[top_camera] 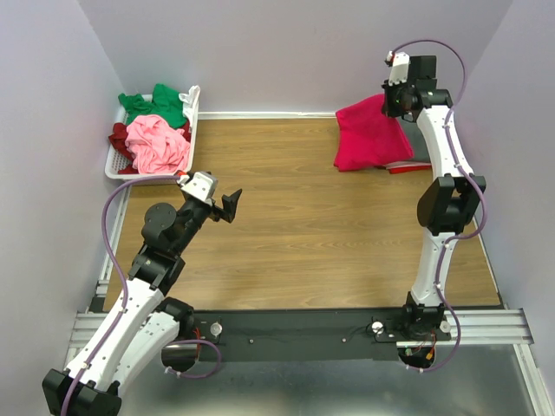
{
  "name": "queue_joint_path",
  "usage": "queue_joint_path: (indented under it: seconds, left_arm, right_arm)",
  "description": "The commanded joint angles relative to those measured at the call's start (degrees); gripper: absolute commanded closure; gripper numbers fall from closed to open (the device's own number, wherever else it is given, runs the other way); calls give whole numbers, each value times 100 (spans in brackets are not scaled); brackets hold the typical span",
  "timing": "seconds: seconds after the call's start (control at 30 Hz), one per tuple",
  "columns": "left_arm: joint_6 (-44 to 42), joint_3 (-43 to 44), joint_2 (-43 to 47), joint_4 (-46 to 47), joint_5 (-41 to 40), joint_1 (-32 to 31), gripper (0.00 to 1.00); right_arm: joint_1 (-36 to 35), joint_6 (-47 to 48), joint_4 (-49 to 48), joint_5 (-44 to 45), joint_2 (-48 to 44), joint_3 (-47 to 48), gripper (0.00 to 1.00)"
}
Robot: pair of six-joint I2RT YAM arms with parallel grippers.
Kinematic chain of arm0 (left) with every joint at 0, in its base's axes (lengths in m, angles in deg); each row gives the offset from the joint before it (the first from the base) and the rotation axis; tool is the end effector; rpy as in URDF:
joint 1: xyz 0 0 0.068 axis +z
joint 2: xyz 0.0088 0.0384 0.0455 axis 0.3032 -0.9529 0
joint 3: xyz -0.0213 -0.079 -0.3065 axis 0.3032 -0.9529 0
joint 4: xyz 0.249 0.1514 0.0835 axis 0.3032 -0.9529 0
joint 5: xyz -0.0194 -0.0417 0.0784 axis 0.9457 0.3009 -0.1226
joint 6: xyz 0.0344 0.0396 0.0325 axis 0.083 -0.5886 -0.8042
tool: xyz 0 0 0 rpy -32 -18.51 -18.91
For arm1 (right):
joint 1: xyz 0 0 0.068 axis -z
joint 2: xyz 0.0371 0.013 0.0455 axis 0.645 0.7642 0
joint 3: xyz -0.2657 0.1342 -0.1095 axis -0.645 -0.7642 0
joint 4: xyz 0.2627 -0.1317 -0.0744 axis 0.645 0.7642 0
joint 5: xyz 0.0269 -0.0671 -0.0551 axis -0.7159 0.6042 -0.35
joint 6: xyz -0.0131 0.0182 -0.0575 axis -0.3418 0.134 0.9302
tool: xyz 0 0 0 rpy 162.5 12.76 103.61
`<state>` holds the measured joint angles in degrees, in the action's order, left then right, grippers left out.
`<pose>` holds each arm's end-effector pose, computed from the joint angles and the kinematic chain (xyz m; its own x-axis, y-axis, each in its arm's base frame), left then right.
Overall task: Fold and stack the t-shirts
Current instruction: Neatly place the folded tshirt to the corner
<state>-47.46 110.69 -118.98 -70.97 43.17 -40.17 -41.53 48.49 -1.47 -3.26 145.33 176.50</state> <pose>0.1692 -0.0765 0.3503 0.0878 0.0248 -0.9958 0.4927 0.8677 0.0651 0.5743 0.0217 0.3806 -0.5478 -0.2348 -0.8030 -0.2938 0.9527 -0.0782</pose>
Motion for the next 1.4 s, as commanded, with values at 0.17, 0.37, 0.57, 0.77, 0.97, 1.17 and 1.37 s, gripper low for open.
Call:
queue_joint_path:
  seconds: [0.17, 0.37, 0.57, 0.77, 0.97, 1.17, 1.37]
  left_arm:
    - [-43, -73, 27, 124, 159, -24, 6]
    - [-51, -73, 27, 124, 159, -15, 5]
    - [-60, -73, 27, 124, 167, -24, 5]
    - [-69, -82, 10, 132, 159, -15, 5]
    - [-69, -82, 1, 124, 168, -24, 5]
    - [-69, -82, -8, 132, 176, -15, 5]
    - [-77, -82, -60, 132, 167, -24, 5]
  right_arm:
    - [93, 254, -58, 389, -254, 500, 100]
    - [110, 333, -58, 416, -350, 492, 100]
    - [110, 386, -67, 389, -491, 430, 100]
    - [251, 447, -58, 389, -614, 377, 100]
    - [312, 518, -58, 477, -649, 386, 100]
    - [339, 623, -58, 539, -465, 570, 100]
    - [356, 676, -137, 749, -88, 948, 100]
